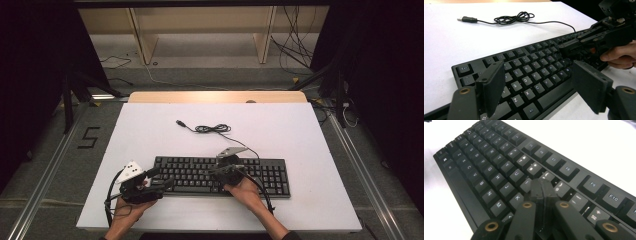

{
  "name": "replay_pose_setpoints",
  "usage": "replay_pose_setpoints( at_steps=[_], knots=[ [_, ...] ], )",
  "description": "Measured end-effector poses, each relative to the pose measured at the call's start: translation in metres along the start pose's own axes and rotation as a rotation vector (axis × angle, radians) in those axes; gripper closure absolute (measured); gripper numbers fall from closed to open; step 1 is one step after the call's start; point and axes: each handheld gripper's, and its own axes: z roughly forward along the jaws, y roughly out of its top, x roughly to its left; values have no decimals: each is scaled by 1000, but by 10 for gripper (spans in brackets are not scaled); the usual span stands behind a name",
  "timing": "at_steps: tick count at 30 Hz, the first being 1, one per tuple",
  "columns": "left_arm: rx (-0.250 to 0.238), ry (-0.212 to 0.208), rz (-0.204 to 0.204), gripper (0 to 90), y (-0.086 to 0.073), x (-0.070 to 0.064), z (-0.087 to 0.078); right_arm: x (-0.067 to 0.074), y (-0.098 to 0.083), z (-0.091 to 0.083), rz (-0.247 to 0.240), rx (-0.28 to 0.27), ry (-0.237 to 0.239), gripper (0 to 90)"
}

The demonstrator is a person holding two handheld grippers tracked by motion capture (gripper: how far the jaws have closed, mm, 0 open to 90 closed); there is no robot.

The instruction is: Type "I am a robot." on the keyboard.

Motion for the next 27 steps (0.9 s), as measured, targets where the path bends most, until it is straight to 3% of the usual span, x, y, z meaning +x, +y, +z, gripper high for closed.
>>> replay_pose_setpoints(
  at_steps=[9, 16, 19, 27],
  knots=[
    [7, 2, -2, 271, 0, 1, 2, -2, 3, -12, 36, -62, 28, 828],
    [15, 7, -14, 293, 2, 2, 5, 3, 1, -21, 24, -89, 72, 665],
    [22, 8, -25, 329, 4, 4, 8, 5, -2, -25, 9, -100, 93, 610],
    [55, 10, -5, 503, 13, 3, 20, 12, -8, -36, 4, -110, 118, 479]
  ],
)
